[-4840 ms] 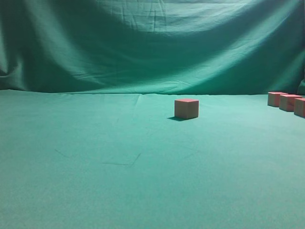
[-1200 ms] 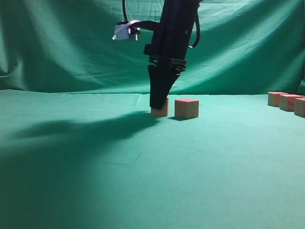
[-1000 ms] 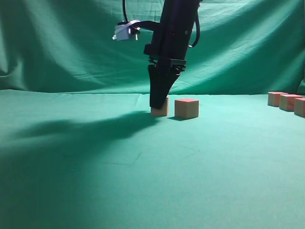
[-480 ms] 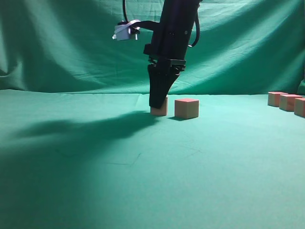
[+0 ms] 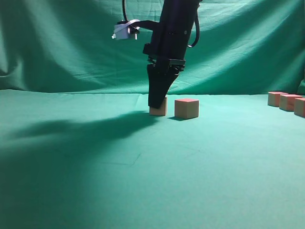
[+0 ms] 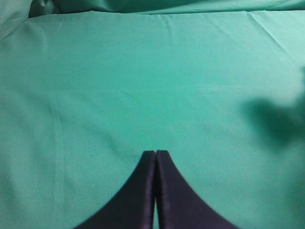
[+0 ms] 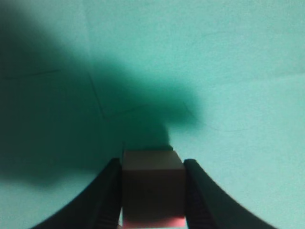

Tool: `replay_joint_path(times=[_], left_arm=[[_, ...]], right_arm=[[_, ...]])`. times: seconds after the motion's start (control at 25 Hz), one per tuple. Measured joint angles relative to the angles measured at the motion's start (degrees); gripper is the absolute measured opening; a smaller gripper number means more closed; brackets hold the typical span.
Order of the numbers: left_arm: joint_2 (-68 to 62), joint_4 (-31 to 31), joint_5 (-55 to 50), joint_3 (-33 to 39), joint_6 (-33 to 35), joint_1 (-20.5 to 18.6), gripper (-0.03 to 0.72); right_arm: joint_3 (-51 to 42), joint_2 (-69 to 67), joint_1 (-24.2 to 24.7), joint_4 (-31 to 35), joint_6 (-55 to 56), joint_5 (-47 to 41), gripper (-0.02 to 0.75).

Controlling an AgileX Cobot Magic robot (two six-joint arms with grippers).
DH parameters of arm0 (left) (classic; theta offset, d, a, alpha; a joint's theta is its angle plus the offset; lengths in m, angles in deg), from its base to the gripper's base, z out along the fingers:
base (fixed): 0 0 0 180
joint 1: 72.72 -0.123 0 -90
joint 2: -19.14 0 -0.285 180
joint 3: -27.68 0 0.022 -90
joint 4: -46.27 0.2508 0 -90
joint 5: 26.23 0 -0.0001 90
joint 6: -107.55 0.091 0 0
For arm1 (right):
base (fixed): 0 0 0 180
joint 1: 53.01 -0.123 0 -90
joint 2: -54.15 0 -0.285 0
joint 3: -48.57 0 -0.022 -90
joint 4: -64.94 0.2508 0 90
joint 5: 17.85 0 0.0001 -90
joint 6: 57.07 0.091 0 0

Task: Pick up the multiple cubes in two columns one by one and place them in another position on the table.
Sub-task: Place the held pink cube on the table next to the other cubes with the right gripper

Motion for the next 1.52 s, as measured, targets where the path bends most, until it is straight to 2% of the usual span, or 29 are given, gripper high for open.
replay_joint_path(times=[0.36,0.4,0.68,0.96,1.32,1.44,1.52], left_arm=[[0.0,0.0,0.0,0.0,0.0,0.0,0.0],[0.0,0.0,0.0,0.0,0.0,0.0,0.0],[0.0,0.0,0.0,0.0,0.0,0.0,0.0],[0.0,0.0,0.0,0.0,0.0,0.0,0.0],[0.0,0.0,0.0,0.0,0.0,0.0,0.0],[0.0,0.0,0.0,0.0,0.0,0.0,0.0],[0.0,0.0,0.0,0.0,0.0,0.0,0.0]], right_arm=[[0.0,0.0,0.0,0.09,0.46,0.0,0.287],[0.0,0.0,0.0,0.09,0.72,0.0,0.34],[0.0,0.0,0.0,-0.74,3.1,0.0,0.557],[0.0,2.62,0.0,-1.44,6.61,-0.64,0.543],[0.0,16.18,0.0,-2.71,15.0,-6.72,0.543],[0.0,21.69,0.0,-5.96,23.14,-7.0,0.543],[0.0,25.08,0.0,-10.39,33.05,-7.29,0.543]])
